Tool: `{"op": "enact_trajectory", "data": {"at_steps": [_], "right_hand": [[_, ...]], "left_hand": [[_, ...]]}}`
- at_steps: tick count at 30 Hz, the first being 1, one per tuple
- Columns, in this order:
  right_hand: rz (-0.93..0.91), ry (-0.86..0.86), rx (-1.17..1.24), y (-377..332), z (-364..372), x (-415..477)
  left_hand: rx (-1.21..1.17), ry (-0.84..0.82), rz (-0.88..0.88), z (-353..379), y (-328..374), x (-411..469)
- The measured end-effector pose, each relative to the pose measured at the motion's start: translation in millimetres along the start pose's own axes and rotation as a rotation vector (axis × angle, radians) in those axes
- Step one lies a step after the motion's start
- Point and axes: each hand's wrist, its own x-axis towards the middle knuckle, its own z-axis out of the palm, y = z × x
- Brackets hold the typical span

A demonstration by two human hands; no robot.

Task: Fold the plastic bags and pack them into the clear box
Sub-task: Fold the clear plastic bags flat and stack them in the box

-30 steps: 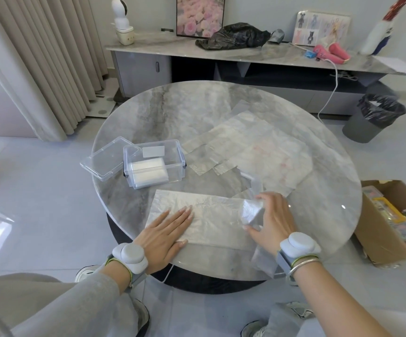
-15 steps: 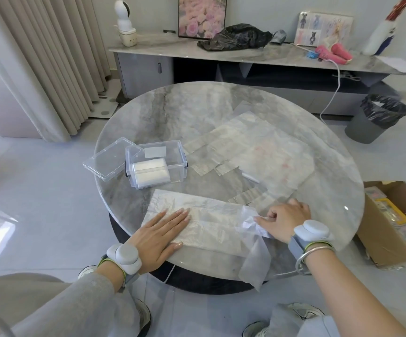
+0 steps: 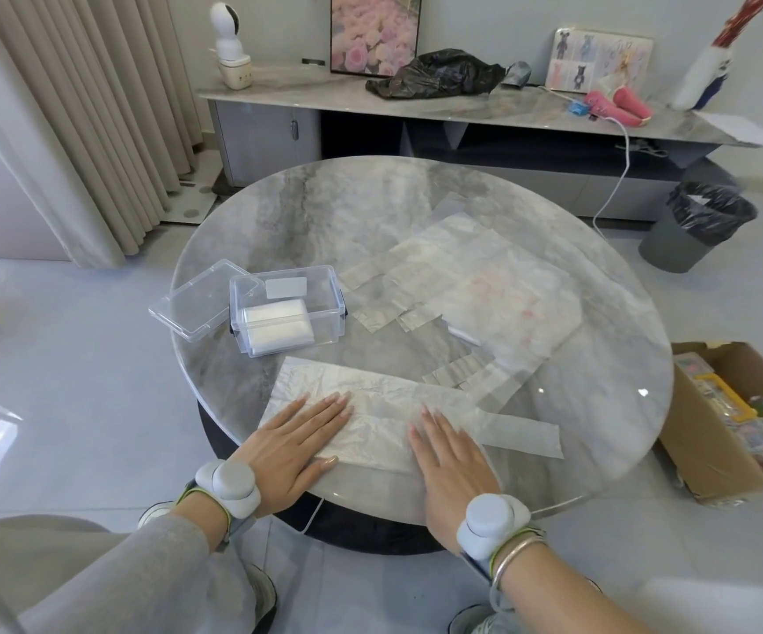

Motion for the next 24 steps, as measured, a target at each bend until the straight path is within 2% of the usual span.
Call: {"op": "enact_trajectory", "data": {"at_steps": [1, 3, 6, 9, 11, 12, 14, 16, 19, 24], "right_hand": [[0.012, 0.025, -0.027, 9, 2, -1], [0.150, -0.105, -0.076, 25, -5, -4], [0.379, -0.118, -0.186, 54, -13, -5], [0.541, -0.209, -0.273, 72, -25, -5], [0.460, -0.072, -0.219, 71, -20, 1], [0.369, 0.048, -0.183, 65, -16, 4], [0.159, 0.178, -0.072, 47, -3, 8], [-0.009, 0.127, -0.001, 22, 11, 3], [-0.106, 0.107, -0.012, 5, 21, -5], [-0.317, 0.282, 0.010, 11, 12, 3]], "left_hand": [[0.002, 0.002, 0.001, 0, 0, 0], [0.002, 0.002, 0.001, -1, 1, 0], [0.002, -0.003, -0.003, -1, 0, 0], [0.008, -0.001, -0.006, 0, 1, 0], [0.004, 0.008, -0.007, 0, 2, 0], [0.002, 0.009, -0.007, -1, 2, 1], [0.006, 0.006, -0.010, 0, 2, 0], [0.010, 0.007, -0.015, 0, 1, -1], [0.006, 0.013, -0.019, 0, 2, -1], [0.012, 0.023, -0.017, 0, 2, 0]]}}
